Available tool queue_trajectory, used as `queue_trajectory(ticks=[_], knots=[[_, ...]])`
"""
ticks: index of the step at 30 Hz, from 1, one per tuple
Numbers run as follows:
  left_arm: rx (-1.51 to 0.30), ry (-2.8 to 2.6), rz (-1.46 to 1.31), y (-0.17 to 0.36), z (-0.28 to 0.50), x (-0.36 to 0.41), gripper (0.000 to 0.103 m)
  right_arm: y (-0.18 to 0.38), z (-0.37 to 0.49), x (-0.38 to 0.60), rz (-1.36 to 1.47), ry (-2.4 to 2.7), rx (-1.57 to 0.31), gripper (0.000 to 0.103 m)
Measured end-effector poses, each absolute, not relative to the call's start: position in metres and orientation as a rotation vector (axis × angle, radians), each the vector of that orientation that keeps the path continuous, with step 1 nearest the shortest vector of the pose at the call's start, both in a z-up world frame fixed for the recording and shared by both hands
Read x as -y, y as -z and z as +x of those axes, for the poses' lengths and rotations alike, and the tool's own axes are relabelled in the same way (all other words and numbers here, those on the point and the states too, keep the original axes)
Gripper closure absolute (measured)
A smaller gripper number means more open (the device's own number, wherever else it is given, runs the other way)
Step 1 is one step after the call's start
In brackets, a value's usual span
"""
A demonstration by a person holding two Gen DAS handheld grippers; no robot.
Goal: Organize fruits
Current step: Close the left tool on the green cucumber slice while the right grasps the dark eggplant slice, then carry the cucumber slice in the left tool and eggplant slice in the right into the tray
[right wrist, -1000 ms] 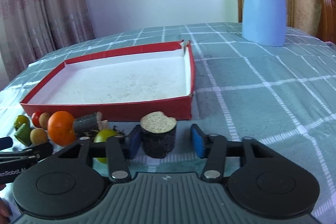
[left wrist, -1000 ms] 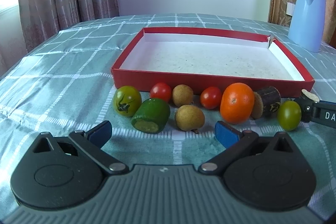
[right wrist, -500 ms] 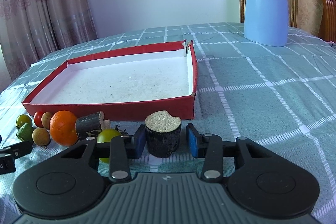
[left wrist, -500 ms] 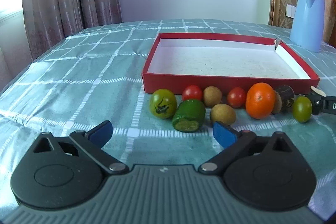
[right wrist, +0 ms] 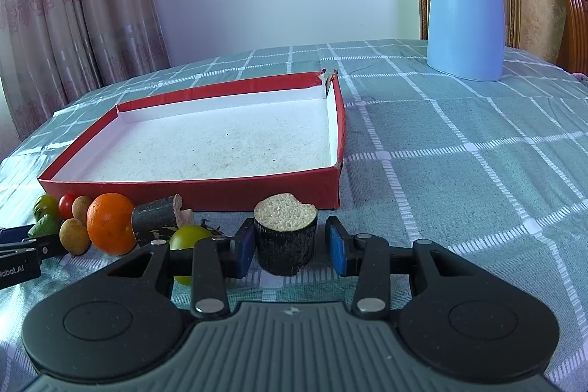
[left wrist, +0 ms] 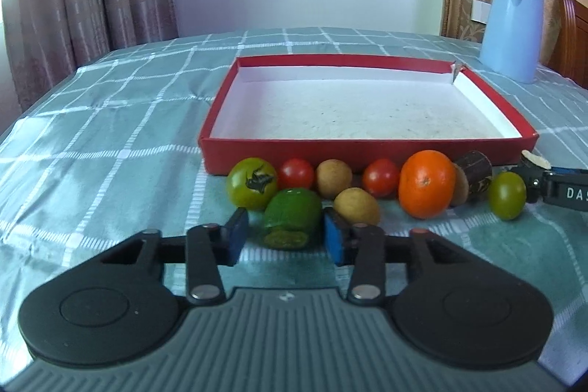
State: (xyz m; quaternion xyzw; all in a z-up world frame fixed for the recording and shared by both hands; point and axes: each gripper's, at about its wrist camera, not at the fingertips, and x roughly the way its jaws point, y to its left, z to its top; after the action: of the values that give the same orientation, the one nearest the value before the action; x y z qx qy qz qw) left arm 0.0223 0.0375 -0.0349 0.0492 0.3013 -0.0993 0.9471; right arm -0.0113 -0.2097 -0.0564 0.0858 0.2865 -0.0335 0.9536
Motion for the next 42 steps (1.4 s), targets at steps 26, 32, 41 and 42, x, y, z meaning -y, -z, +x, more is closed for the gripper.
queue_trajectory(ticks=[26,32,41,42], knots=[[-0.511,0.219,0.108,0.004,0.015,-0.024,0.073,0.046,-0.021,0.213,0.171,0.026,-0.547,0.070],[-0.498,0.230,0.106,-0.009,0.038,-0.014,0.073,0.024,-0.014,0.213,0.140,0.019,-0.498,0.070],[-0.537,0.174,0.112,-0.008,0.094,0.007,0.073,0.010,0.049,0.198,0.048,0.034,-0.506,0.070],[-0.543,0.167,0.115,-0.006,0.100,0.009,0.073,0.013,0.059,0.197,0.043,0.040,-0.520,0.070]])
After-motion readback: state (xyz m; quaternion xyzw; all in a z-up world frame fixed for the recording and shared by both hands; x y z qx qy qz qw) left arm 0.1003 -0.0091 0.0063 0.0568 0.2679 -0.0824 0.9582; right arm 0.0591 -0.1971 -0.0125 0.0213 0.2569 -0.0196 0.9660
